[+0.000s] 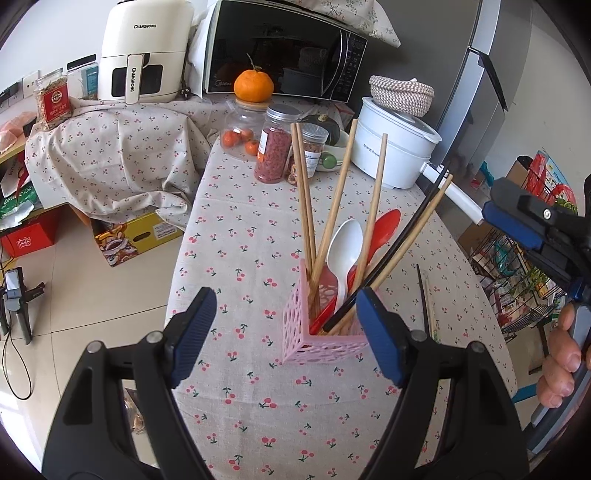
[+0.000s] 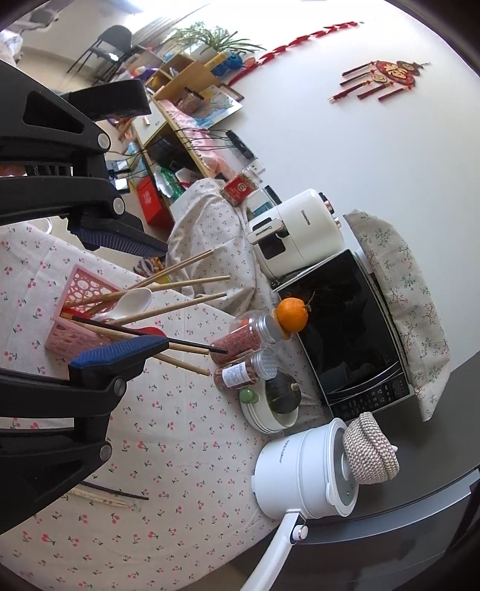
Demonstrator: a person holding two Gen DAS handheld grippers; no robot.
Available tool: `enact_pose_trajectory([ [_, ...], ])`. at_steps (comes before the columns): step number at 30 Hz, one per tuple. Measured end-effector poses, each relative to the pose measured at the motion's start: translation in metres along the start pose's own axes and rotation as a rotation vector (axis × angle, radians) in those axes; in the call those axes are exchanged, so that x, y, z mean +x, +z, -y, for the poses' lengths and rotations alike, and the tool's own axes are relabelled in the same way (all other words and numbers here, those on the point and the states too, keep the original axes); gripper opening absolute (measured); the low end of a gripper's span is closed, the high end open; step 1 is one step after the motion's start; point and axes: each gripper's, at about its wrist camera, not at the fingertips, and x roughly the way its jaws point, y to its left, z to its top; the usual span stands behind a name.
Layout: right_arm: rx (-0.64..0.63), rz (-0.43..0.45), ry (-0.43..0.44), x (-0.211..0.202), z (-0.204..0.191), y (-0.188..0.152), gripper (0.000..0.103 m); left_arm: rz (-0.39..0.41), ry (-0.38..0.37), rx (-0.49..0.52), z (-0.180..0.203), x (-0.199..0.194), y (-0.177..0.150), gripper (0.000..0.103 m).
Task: Organize utensils
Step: 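Lower the black chopstick into the pink basket and open the right gripper, then lower the left gripper onto the black chopstick on the table and grasp it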
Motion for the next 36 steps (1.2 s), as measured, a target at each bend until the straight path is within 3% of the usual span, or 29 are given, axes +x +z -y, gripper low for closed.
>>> enact_pose_trajectory([
  [3,0.002,0.032,-0.004,-0.022,0.005,0.005,0.057,-0.007,-0.012,0.023,0.009,-0.001,-0.002,0.079],
  [7,-0.003,0.048,-0.085,-0.041,0.021,0.004,0.068,-0.023,-0.036,0.059,0.024,-0.003,-0.006,0.08],
  [12,0.014,-0.025,-0.274,-0.049,0.054,-0.006,0.071,-0.041,-0.061,0.118,0.05,0.0,-0.013,0.082],
  [19,0.08,-0.12,-0.419,-0.065,0.106,-0.022,0.081,-0.095,-0.07,0.195,0.091,0.017,-0.023,0.083],
  [27,0.167,-0.223,-0.529,-0.078,0.156,-0.037,0.084,-0.193,-0.055,0.269,0.136,0.044,-0.037,0.083],
  [36,0.246,-0.319,-0.583,-0.072,0.194,-0.044,0.084,-0.274,-0.06,0.26,0.179,0.085,-0.036,0.083],
])
